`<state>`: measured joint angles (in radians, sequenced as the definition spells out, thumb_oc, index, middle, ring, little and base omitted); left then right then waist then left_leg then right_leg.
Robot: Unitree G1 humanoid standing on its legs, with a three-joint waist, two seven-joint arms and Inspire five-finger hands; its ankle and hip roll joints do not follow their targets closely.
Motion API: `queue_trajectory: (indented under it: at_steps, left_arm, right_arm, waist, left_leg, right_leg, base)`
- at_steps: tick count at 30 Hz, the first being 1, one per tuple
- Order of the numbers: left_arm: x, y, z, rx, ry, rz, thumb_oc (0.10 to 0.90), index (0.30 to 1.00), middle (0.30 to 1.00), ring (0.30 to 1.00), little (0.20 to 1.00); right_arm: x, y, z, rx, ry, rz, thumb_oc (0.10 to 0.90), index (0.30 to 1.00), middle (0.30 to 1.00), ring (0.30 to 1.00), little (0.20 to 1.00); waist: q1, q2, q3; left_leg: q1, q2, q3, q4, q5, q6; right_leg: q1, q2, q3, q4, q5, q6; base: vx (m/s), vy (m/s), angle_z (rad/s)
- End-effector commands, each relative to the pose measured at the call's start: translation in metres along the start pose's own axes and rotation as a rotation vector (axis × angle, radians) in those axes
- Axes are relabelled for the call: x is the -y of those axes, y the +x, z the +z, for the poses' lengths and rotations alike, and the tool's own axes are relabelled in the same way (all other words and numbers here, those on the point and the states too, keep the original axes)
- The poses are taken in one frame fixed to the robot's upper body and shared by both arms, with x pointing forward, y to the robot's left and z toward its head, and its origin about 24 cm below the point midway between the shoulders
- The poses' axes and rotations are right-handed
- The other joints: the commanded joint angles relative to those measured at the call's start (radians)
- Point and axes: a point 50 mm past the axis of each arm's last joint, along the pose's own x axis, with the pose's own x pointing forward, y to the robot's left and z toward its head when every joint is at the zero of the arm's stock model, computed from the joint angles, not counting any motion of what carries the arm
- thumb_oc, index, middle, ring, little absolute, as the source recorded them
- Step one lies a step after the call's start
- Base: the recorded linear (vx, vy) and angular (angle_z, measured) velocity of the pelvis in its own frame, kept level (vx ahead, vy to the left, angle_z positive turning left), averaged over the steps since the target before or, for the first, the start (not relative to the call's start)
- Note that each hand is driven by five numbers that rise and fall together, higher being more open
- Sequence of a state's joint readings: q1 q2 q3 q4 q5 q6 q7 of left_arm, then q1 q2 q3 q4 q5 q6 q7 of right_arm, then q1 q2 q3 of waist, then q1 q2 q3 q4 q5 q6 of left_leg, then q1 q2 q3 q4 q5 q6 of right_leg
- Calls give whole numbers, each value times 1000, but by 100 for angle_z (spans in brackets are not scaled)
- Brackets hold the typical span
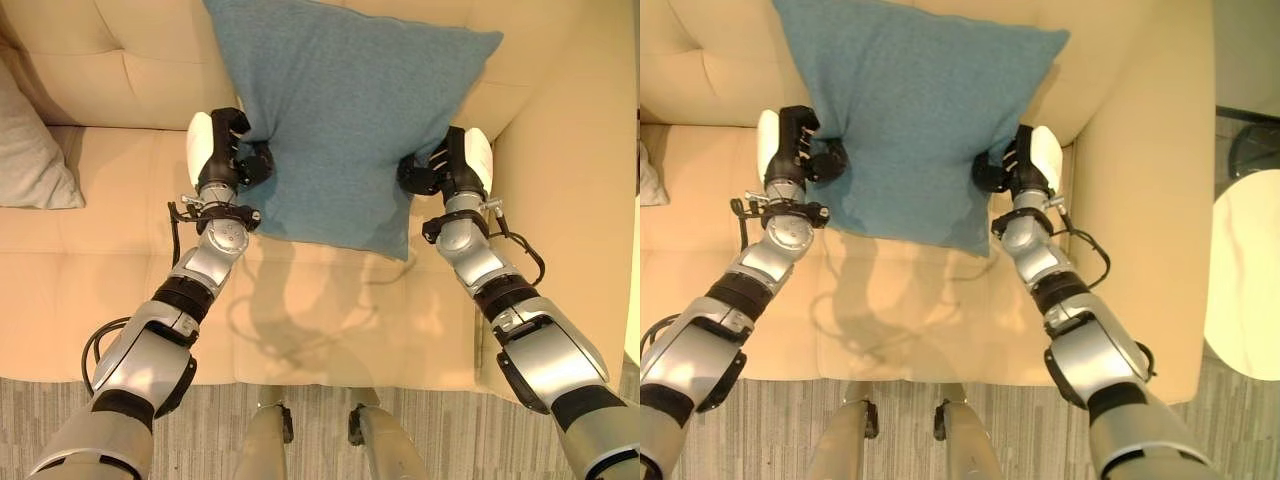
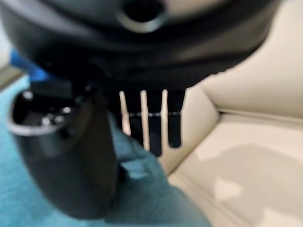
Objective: Pick up all the scattered cushions and arrange them neatly on the sofa.
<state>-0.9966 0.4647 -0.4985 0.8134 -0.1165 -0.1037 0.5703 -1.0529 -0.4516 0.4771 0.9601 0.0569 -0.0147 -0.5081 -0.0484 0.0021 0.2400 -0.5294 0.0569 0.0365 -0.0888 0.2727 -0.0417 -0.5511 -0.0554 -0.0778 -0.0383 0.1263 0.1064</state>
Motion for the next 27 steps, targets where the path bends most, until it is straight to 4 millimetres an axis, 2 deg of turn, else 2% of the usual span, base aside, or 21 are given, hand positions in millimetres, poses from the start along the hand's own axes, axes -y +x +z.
queue_trajectory:
  at_steps: [1, 2, 5, 7, 11, 12, 13, 16, 17, 18, 19, 20, 22, 23, 24, 25, 27]
  left_arm:
    - [-25, 21, 48, 212, -67, 90, 800, 900, 900, 900, 900]
    - [-23, 16, 40, 195, -68, 79, 800, 900, 900, 900, 900]
    - [-22, 13, 35, 185, -71, 75, 800, 900, 900, 900, 900]
    - [-23, 0, 15, 136, -116, 75, 800, 900, 900, 900, 900]
    - [-26, -16, -5, 92, -150, 67, 800, 900, 900, 900, 900]
    - [-31, -39, -32, 26, -182, 65, 800, 900, 900, 900, 900]
    - [-31, -40, -32, 25, -181, 64, 800, 900, 900, 900, 900]
    - [-33, -69, -59, -66, -238, 67, 800, 900, 900, 900, 900]
    - [-40, -85, -74, -113, -252, 72, 800, 900, 900, 900, 900]
    - [-40, -86, -75, -116, -251, 70, 800, 900, 900, 900, 900]
    - [-44, -100, -87, -164, -257, 70, 800, 900, 900, 900, 900]
    - [-51, -121, -108, -243, -236, 71, 800, 900, 900, 900, 900]
    - [-51, -122, -109, -246, -235, 69, 800, 900, 900, 900, 900]
    - [-56, -132, -118, -284, -216, 70, 800, 900, 900, 900, 900]
    - [-63, -167, -143, -404, -165, 38, 800, 900, 900, 900, 900]
    - [-63, -168, -144, -406, -165, 37, 800, 900, 900, 900, 900]
    - [-68, -192, -159, -492, -114, 13, 800, 900, 900, 900, 900]
  right_arm:
    - [16, 12, 38, 134, 94, -69, 800, 900, 900, 900, 900]
    - [13, 8, 31, 120, 109, -59, 800, 900, 900, 900, 900]
    - [13, 6, 27, 114, 127, -58, 800, 900, 900, 900, 900]
    - [13, -5, 11, 95, 186, -56, 800, 900, 900, 900, 900]
    - [13, -21, -10, 74, 217, -41, 800, 900, 900, 900, 900]
    - [14, -46, -46, 7, 242, -23, 800, 900, 900, 900, 900]
    - [14, -47, -47, 6, 241, -22, 800, 900, 900, 900, 900]
    - [13, -79, -80, -74, 271, 3, 800, 900, 900, 900, 900]
    - [15, -97, -102, -133, 266, 20, 800, 900, 900, 900, 900]
    - [14, -98, -103, -135, 266, 22, 800, 900, 900, 900, 900]
    - [17, -113, -119, -186, 251, 32, 800, 900, 900, 900, 900]
    - [19, -134, -141, -265, 233, 58, 800, 900, 900, 900, 900]
    - [18, -135, -142, -267, 232, 60, 800, 900, 900, 900, 900]
    - [20, -145, -152, -303, 223, 71, 800, 900, 900, 900, 900]
    - [22, -175, -174, -396, 195, 112, 800, 900, 900, 900, 900]
    - [22, -176, -175, -397, 195, 113, 800, 900, 900, 900, 900]
    - [24, -193, -185, -447, 183, 137, 800, 900, 900, 900, 900]
  waist:
    - [10, -38, -125]
    - [9, -39, -128]
    - [8, -40, -130]
    - [7, -40, -138]
    - [3, -42, -152]
    - [-3, -46, -166]
    - [-3, -47, -168]
    - [-6, -48, -179]
    - [-7, -50, -180]
    - [-8, -51, -184]
    - [-8, -52, -182]
    - [-11, -54, -187]
    - [-11, -54, -187]
    - [-11, -53, -189]
    - [-13, -52, -195]
    - [-13, -52, -195]
    - [-13, -50, -200]
  left_leg:
    - [35, -32, 36, 2, -149, -56]
    - [39, -32, 37, 2, -151, -57]
    - [42, -32, 38, 2, -153, -57]
    - [58, -31, 42, 2, -160, -57]
    - [82, -27, 45, 2, -168, -58]
    - [115, -21, 48, 2, -178, -56]
    - [112, -22, 48, 2, -173, -56]
    - [158, -17, 53, 2, -190, -55]
    - [183, -16, 56, 2, -194, -55]
    - [180, -17, 55, 2, -189, -54]
    - [203, -14, 58, 2, -198, -54]
    - [230, -16, 60, 2, -200, -50]
    - [234, -16, 61, 2, -201, -50]
    - [247, -15, 62, 2, -203, -49]
    - [296, -11, 67, 2, -212, -45]
    - [298, -11, 67, 2, -213, -45]
    - [331, -9, 70, 2, -220, -42]
  right_leg:
    - [55, -17, -9, -49, 20, 61]
    - [58, -17, -9, -49, 18, 60]
    - [60, -18, -8, -49, 16, 60]
    - [71, -19, -7, -49, 14, 60]
    - [94, -18, -6, -49, 5, 58]
    - [128, -19, -8, -49, -5, 55]
    - [125, -20, -8, -49, -1, 55]
    - [171, -19, -10, -49, -16, 54]
    - [196, -17, -13, -49, -22, 53]
    - [193, -19, -13, -49, -18, 53]
    - [218, -16, -16, -49, -29, 53]
    - [244, -16, -20, -49, -33, 51]
    - [248, -16, -20, -49, -34, 51]
    - [260, -16, -19, -49, -37, 51]
    - [309, -15, -21, -49, -51, 50]
    - [312, -15, -21, -49, -52, 50]
    - [341, -16, -22, -49, -58, 50]
  base:
    - [2, -10, 50]
    - [2, -10, 27]
    - [1, 1, -7]
    - [23, 7, -7]
    - [48, -4, -7]
    - [85, -13, -12]
    - [90, -8, -8]
    - [91, -7, -3]
    - [57, -14, -7]
    - [75, -29, -8]
    - [75, -27, -6]
    - [89, -26, -3]
    - [21, -5, 0]
    - [106, -27, -4]
    - [106, -27, -1]
    - [102, -25, -1]
    - [55, -8, -6]
